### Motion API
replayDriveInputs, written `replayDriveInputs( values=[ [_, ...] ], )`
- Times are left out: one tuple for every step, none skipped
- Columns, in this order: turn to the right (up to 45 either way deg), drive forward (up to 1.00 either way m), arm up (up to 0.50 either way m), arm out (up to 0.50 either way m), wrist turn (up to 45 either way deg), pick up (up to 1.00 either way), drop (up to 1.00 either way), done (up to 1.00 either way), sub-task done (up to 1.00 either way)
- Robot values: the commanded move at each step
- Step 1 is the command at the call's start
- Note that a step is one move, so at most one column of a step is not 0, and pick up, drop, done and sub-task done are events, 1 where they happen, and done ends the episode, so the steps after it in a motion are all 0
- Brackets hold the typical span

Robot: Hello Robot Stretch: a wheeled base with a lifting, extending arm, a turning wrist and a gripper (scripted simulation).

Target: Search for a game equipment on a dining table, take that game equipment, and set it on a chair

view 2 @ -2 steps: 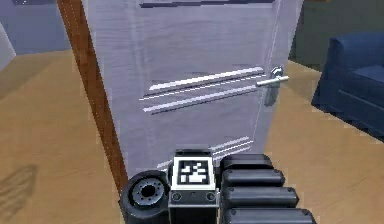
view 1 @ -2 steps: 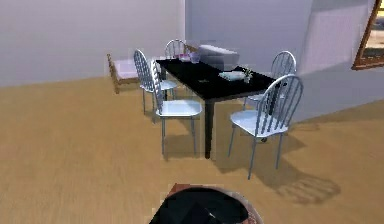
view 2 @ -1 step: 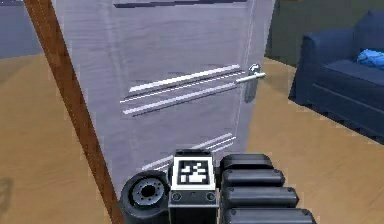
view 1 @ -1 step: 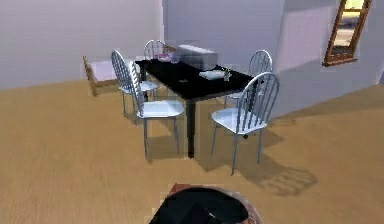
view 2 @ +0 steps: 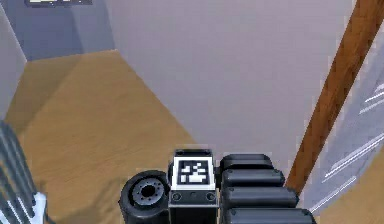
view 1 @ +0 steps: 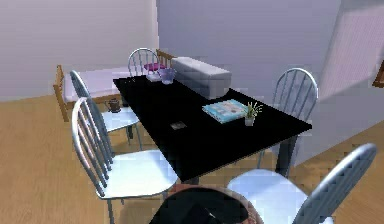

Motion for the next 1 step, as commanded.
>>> replayDriveInputs(
  values=[
    [6.0,0.0,0.0,0.0,0.0,0.0,0.0,0.0,0.0]
  ],
)
